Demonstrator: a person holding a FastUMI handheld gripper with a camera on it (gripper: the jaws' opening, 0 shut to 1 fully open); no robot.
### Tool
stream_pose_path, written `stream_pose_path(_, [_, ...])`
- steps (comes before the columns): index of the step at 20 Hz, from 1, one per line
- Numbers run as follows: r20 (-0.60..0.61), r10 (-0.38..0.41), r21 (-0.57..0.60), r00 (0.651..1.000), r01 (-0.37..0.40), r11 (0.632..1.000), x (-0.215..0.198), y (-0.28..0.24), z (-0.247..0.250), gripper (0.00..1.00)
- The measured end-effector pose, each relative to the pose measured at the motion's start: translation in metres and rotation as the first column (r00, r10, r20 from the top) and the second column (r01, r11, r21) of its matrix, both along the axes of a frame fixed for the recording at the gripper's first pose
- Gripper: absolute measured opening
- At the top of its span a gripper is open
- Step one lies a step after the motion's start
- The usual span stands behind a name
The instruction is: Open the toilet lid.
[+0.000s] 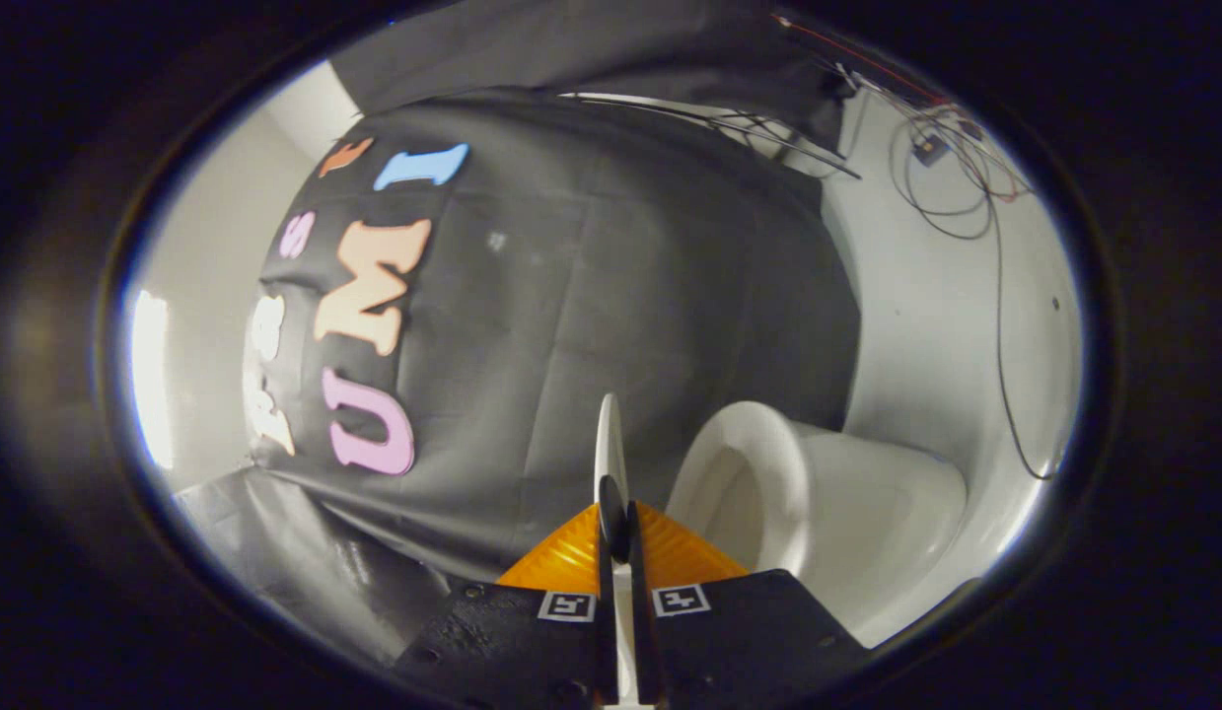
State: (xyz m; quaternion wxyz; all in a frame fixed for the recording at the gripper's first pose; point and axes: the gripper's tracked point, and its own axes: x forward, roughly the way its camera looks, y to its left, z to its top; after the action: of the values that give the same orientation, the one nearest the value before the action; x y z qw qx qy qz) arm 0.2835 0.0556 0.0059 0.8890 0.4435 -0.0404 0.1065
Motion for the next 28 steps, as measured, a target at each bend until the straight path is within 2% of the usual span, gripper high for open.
stream_pose_path(5, [0.045,0.031,-0.178,0.998,-0.023,0.984,-0.012,0.060,0.051,0.10])
stream_pose_path(10, [0.068,0.055,-0.323,0.996,-0.031,0.946,-0.021,0.126,0.085,0.12])
stream_pose_path(13, [0.050,0.034,-0.421,0.998,-0.010,0.907,-0.025,0.156,0.095,0.12])
stream_pose_path(17, [0.055,-0.063,-0.521,0.997,0.082,0.849,-0.026,0.191,0.106,0.12])
stream_pose_path(19, [0.057,-0.067,-0.557,0.996,0.088,0.826,-0.031,0.214,0.108,0.12])
stream_pose_path(21, [0.063,-0.079,-0.604,0.995,0.101,0.791,-0.030,0.237,0.112,0.12])
stream_pose_path(24, [0.086,-0.136,-0.685,0.987,0.158,0.712,-0.032,0.262,0.109,0.12])
stream_pose_path(28, [0.112,-0.087,-0.784,0.990,0.141,0.605,-0.028,0.310,0.108,0.12])
